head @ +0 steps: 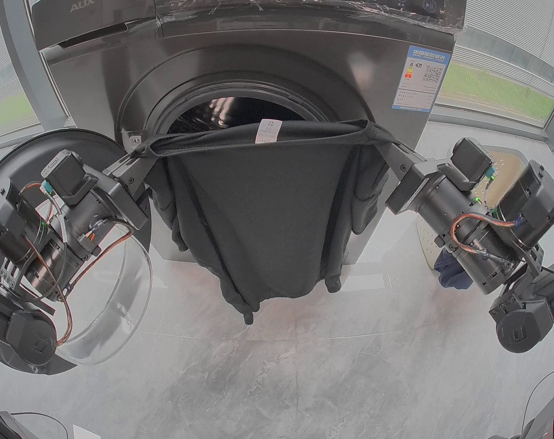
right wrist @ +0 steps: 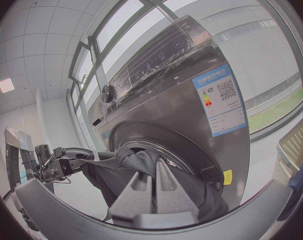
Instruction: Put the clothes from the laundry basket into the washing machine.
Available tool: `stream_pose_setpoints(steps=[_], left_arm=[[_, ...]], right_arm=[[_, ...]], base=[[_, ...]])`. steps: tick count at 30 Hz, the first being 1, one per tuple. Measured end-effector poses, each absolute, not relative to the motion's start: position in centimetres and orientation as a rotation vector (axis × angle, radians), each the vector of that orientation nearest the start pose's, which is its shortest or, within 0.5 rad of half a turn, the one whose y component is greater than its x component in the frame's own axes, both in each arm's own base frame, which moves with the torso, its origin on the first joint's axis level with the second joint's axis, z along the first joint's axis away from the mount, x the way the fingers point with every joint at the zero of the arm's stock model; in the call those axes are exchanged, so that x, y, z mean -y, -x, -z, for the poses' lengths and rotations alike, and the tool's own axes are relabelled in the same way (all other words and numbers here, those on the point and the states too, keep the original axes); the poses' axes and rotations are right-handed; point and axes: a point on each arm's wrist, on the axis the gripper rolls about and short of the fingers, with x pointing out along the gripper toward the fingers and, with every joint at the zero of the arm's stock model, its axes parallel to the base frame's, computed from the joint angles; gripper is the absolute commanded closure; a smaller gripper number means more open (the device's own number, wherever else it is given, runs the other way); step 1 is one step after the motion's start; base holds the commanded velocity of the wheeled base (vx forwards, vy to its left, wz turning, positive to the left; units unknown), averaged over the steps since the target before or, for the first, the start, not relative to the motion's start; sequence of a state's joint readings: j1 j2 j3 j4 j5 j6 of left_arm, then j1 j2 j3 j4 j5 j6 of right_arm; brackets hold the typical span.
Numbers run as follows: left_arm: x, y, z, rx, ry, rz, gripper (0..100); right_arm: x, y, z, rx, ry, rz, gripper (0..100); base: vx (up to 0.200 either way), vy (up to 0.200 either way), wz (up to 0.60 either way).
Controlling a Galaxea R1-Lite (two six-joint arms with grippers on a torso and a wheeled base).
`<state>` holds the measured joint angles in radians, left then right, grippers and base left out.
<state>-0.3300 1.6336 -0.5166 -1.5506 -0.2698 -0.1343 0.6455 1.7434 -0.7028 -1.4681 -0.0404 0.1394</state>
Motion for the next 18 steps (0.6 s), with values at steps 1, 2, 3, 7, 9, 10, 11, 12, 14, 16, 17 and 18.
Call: stream_pose_setpoints(steps=[1, 2, 3, 7, 9, 10, 11, 12, 14, 16, 17, 18], left_arm=[[8.8, -23.9, -22.0, 0.405, 0.142, 0.619, 100], [8.8, -23.8, -22.2, 0.412, 0.142, 0.619, 100], [8.8, -23.7, -22.5, 0.420, 0.143, 0.618, 100], [8.6, -23.4, -23.3, 0.449, 0.143, 0.616, 100], [8.5, -23.3, -23.5, 0.457, 0.143, 0.615, 100], [8.5, -23.3, -23.6, 0.458, 0.143, 0.615, 100], [8.4, -23.2, -23.7, 0.461, 0.143, 0.614, 100], [8.4, -23.2, -23.8, 0.465, 0.143, 0.613, 100], [8.4, -23.2, -23.9, 0.470, 0.143, 0.612, 100], [8.3, -23.1, -24.0, 0.473, 0.143, 0.611, 100], [8.3, -23.1, -24.0, 0.475, 0.143, 0.611, 100], [8.3, -23.1, -24.0, 0.475, 0.143, 0.611, 100]], right_arm=[[-17.9, -23.8, -22.7, 0.372, -0.282, -0.625, 100], [-17.9, -23.8, -22.8, 0.376, -0.284, -0.626, 100], [-17.8, -23.7, -22.9, 0.380, -0.287, -0.627, 100], [-17.8, -23.7, -23.2, 0.391, -0.293, -0.627, 100], [-17.9, -23.7, -23.4, 0.397, -0.297, -0.627, 100], [-17.9, -23.7, -23.5, 0.401, -0.299, -0.627, 100], [-17.9, -23.7, -23.6, 0.404, -0.300, -0.627, 100], [-17.9, -23.7, -23.6, 0.407, -0.301, -0.627, 100], [-17.8, -23.6, -23.8, 0.415, -0.304, -0.627, 100], [-17.8, -23.6, -24.0, 0.419, -0.306, -0.627, 100], [-17.8, -23.6, -24.1, 0.424, -0.307, -0.627, 100], [-17.8, -23.6, -24.2, 0.427, -0.309, -0.626, 100]], base=[[0.000, 0.000, 0.00], [0.000, 0.000, 0.00], [0.000, 0.000, 0.00], [0.000, 0.000, 0.00], [0.000, 0.000, 0.00], [0.000, 0.000, 0.00], [0.000, 0.000, 0.00], [0.000, 0.000, 0.00], [0.000, 0.000, 0.00], [0.000, 0.000, 0.00], [0.000, 0.000, 0.00], [0.000, 0.000, 0.00]])
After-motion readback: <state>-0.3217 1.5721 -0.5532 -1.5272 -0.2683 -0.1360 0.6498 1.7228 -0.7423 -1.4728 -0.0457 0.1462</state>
